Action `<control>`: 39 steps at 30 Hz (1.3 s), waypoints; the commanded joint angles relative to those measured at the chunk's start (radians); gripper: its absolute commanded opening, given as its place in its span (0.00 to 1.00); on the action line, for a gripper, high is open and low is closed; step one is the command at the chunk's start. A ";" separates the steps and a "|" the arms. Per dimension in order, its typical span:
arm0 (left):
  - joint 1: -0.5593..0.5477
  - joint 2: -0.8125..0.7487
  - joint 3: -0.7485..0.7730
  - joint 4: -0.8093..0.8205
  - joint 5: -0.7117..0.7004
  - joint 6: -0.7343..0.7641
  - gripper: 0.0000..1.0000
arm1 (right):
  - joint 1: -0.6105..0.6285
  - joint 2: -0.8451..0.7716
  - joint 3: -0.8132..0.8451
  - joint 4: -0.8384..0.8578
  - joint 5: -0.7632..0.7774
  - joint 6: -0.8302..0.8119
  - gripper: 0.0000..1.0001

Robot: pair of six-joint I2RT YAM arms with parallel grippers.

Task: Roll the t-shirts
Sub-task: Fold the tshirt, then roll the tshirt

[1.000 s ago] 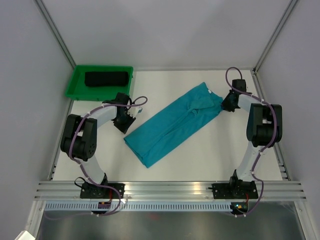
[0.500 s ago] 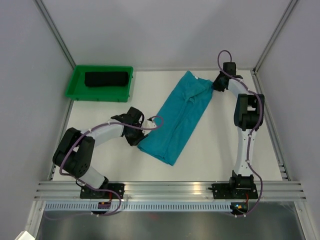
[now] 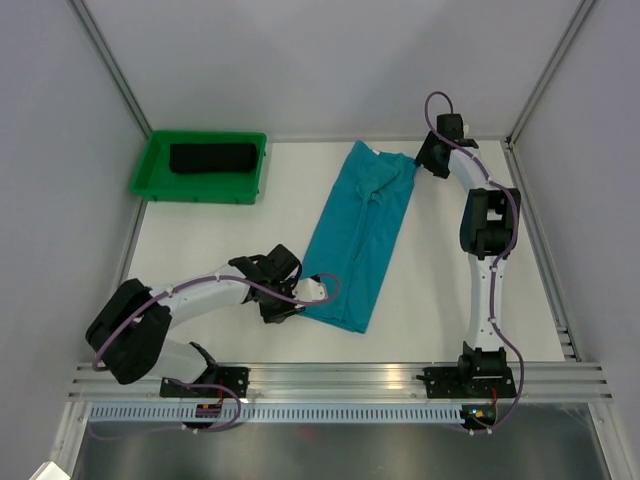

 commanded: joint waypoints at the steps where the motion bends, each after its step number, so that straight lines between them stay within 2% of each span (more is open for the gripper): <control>1: -0.003 -0.096 -0.028 -0.109 -0.011 0.020 0.34 | -0.014 -0.152 0.013 -0.066 0.061 -0.067 0.65; 4: -0.003 -0.191 -0.031 -0.121 -0.121 0.024 0.35 | 0.004 -0.331 -0.231 -0.041 0.033 -0.069 0.63; 5: -0.003 -0.213 -0.028 -0.126 -0.157 0.043 0.35 | 0.032 -0.455 -0.421 0.000 0.038 -0.054 0.63; 7: -0.005 -0.282 -0.015 -0.145 -0.255 0.070 0.35 | 0.067 -0.587 -0.627 0.051 0.038 -0.025 0.62; 9: -0.003 -0.270 0.030 -0.188 -0.351 0.083 0.36 | 0.167 -0.825 -0.981 0.123 0.016 0.023 0.61; 10: -0.005 -0.267 0.038 -0.195 -0.372 0.081 0.36 | 0.196 -0.873 -1.046 0.126 0.003 0.037 0.61; 13: -0.008 -0.310 0.058 -0.256 -0.337 0.145 0.37 | 0.300 -1.055 -1.268 0.126 -0.020 0.129 0.59; 15: -0.010 -0.351 0.073 -0.279 -0.286 0.204 0.38 | 0.356 -1.141 -1.358 0.129 -0.024 0.220 0.57; 16: -0.011 -0.357 0.096 -0.287 -0.272 0.219 0.40 | 0.421 -1.216 -1.433 0.131 -0.021 0.254 0.57; 21: -0.013 -0.393 0.082 -0.270 -0.139 0.449 0.42 | 0.601 -1.330 -1.579 0.184 -0.028 0.436 0.57; 25: -0.014 -0.397 0.012 -0.143 0.033 0.555 0.44 | 0.719 -1.282 -1.645 0.308 -0.060 0.512 0.56; 28: -0.019 -0.388 -0.054 -0.026 0.111 0.676 0.47 | 0.751 -1.232 -1.656 0.353 -0.065 0.529 0.52; 30: -0.026 -0.365 -0.085 0.053 0.121 0.704 0.47 | 0.753 -1.193 -1.657 0.370 -0.102 0.529 0.46; 33: -0.028 -0.324 -0.094 0.090 0.122 0.726 0.47 | 0.753 -1.151 -1.641 0.361 -0.131 0.508 0.30; 34: -0.028 -0.319 -0.096 0.098 0.127 0.718 0.47 | 0.752 -1.131 -1.641 0.356 -0.134 0.508 0.22; 39: -0.042 -0.316 -0.140 0.101 0.186 0.727 0.47 | 0.733 -1.139 -1.676 0.318 -0.149 0.511 0.00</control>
